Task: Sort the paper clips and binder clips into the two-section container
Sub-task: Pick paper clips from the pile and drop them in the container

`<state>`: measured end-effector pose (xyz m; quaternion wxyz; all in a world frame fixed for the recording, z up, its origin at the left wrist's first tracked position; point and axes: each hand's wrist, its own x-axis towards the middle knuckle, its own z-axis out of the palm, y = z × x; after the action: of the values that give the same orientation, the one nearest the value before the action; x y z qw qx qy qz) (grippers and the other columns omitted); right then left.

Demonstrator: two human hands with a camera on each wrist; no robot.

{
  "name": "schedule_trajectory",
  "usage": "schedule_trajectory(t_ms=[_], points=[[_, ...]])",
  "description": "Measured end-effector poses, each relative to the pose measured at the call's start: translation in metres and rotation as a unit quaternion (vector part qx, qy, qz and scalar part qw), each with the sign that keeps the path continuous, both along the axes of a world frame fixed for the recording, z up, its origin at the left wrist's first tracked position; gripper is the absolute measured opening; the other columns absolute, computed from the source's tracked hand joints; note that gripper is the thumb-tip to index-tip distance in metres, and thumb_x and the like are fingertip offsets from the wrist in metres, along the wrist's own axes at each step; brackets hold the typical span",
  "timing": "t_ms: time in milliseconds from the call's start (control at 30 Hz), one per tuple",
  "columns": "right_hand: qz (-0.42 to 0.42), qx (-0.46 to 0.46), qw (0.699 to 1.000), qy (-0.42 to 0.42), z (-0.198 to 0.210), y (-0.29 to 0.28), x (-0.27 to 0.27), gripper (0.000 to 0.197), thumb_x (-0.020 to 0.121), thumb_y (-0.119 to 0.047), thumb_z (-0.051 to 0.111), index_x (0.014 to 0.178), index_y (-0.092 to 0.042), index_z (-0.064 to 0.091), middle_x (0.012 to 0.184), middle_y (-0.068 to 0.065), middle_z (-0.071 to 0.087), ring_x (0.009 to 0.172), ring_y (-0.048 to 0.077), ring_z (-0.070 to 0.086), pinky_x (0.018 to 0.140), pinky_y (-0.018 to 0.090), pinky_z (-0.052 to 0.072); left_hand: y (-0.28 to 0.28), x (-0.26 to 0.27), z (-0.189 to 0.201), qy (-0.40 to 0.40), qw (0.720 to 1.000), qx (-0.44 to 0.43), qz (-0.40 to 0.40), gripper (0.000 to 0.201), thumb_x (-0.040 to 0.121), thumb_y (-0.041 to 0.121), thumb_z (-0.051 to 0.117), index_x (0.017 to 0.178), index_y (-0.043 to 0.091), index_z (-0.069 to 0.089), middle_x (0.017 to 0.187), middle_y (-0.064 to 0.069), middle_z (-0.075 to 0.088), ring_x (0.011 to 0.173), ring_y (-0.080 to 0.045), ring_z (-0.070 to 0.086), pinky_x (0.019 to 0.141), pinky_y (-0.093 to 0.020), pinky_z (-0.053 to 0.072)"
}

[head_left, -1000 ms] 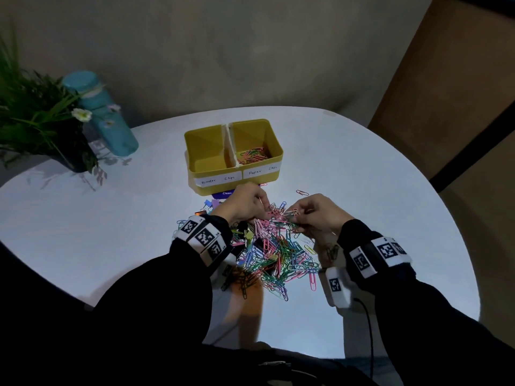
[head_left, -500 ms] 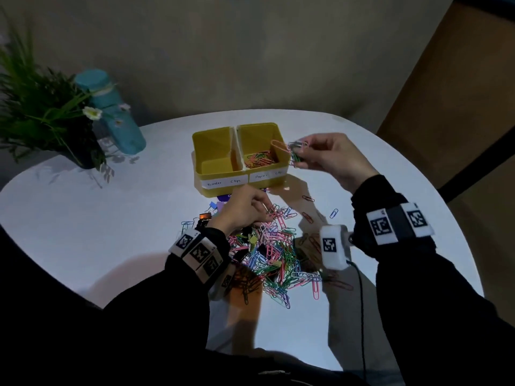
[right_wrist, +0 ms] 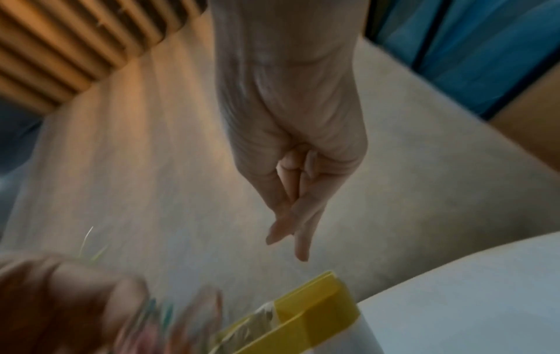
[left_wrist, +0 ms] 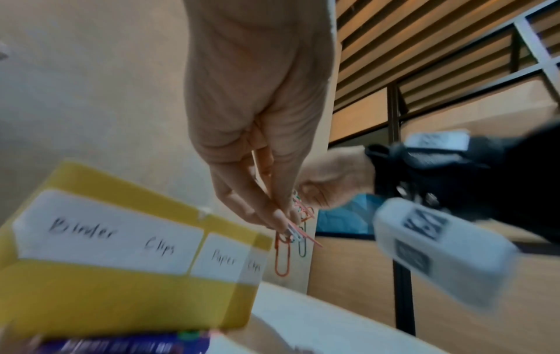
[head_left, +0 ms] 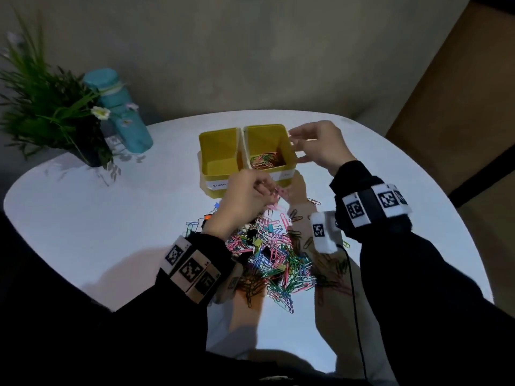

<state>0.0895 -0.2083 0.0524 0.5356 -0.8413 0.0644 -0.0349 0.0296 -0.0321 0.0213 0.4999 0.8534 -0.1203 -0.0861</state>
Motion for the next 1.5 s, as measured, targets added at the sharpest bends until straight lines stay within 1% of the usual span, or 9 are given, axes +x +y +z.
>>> schedule_trajectory(t_ms=[100,267,567,667,767,933,1133,1367,1500], points=[[-0.046,0.007,0.999,0.015,-0.015,-0.027,-0.027,0.021,0.091,-0.006,0.06,0.11,0.0,0.066,0.103,0.014,0.069,0.082,0.018,0.07,0.051,0.02,0.054,-0.002,0.016,0.029,-0.06,0.997,-0.013,0.048,0.015,0.078,-0.002,0.073,0.085,0.01,0.066,0.072,0.001,0.064,0.056,0.002,0.062,0.054,-0.012,0.05],[0.039,-0.216,0.961,0.167,-0.059,-0.054,-0.069,0.023,0.087,-0.015,0.066,0.109,-0.007,0.069,0.107,0.011,0.068,0.089,0.023,0.065,0.074,0.031,0.055,-0.016,0.063,0.044,-0.156,0.98,0.032,0.116,0.013,0.078,0.004,0.075,0.087,0.013,0.07,0.078,-0.006,0.068,0.067,-0.013,0.062,0.066,-0.029,0.055],[0.199,-0.275,0.93,0.139,-0.087,-0.025,-0.1,0.035,0.086,-0.004,0.061,0.12,-0.014,0.064,0.113,0.008,0.056,0.108,0.024,0.055,0.088,0.025,0.042,-0.039,0.093,0.026,-0.134,0.959,0.245,0.042,0.03,0.087,-0.005,0.057,0.111,0.009,0.069,0.119,-0.017,0.063,0.109,-0.033,0.06,0.094,-0.038,0.051],[0.257,-0.264,0.919,0.141,-0.078,-0.023,-0.11,0.037,0.085,0.004,0.053,0.115,-0.014,0.066,0.121,0.007,0.06,0.114,0.022,0.055,0.098,0.034,0.045,-0.041,0.078,0.03,-0.192,0.954,0.228,0.027,0.029,0.086,-0.004,0.056,0.104,0.011,0.072,0.109,-0.014,0.068,0.101,-0.03,0.063,0.09,-0.039,0.053],[0.248,-0.254,0.923,0.15,-0.071,-0.031,-0.119,0.029,0.082,-0.001,0.062,0.105,-0.017,0.069,0.111,0.004,0.063,0.107,0.022,0.061,0.091,0.035,0.05,-0.046,0.047,0.023,-0.23,0.955,0.181,-0.042,0.023,0.081,-0.001,0.058,0.089,0.013,0.074,0.09,-0.006,0.072,0.085,-0.022,0.065,0.078,-0.036,0.055],[0.198,-0.323,0.908,0.177,-0.074,-0.032,-0.132,0.062,0.052,-0.048,0.089,0.097,-0.018,0.059,0.09,-0.002,0.058,0.084,0.018,0.055,0.077,0.036,0.05,-0.044,0.003,-0.007,-0.061,0.929,0.291,-0.22,0.023,0.07,0.013,0.082,0.089,0.015,0.07,0.085,-0.001,0.068,0.08,-0.018,0.065,0.074,-0.04,0.056],[0.188,-0.315,0.918,0.152,-0.091,-0.011,-0.133,0.077,0.048,-0.044,0.092,0.108,-0.018,0.051,0.099,0.003,0.053,0.092,0.024,0.051,0.077,0.039,0.047,-0.047,-0.007,-0.032,0.01,0.853,0.437,-0.285,0.067,0.053,0.029,0.092,0.108,0.015,0.057,0.104,-0.002,0.053,0.098,-0.025,0.055,0.075,-0.035,0.046],[0.175,-0.278,0.936,0.124,-0.097,-0.015,-0.118,0.042,0.065,-0.024,0.087,0.101,-0.017,0.066,0.097,0.005,0.068,0.092,0.022,0.06,0.075,0.031,0.046,-0.037,0.0,-0.045,0.012,0.901,0.363,-0.237,0.046,0.059,0.027,0.09,0.095,0.013,0.067,0.096,-0.005,0.063,0.096,-0.027,0.061,0.076,-0.034,0.048],[0.163,-0.261,0.944,0.116,-0.099,-0.02,-0.113,0.018,0.074,-0.016,0.08,0.074,-0.025,0.065,0.083,-0.002,0.069,0.081,0.016,0.063,0.074,0.027,0.048,-0.034,0.006,-0.049,0.008,0.921,0.325,-0.216,0.034,0.06,0.022,0.09,0.085,0.012,0.069,0.096,-0.008,0.07,0.093,-0.025,0.064,0.079,-0.036,0.051]])
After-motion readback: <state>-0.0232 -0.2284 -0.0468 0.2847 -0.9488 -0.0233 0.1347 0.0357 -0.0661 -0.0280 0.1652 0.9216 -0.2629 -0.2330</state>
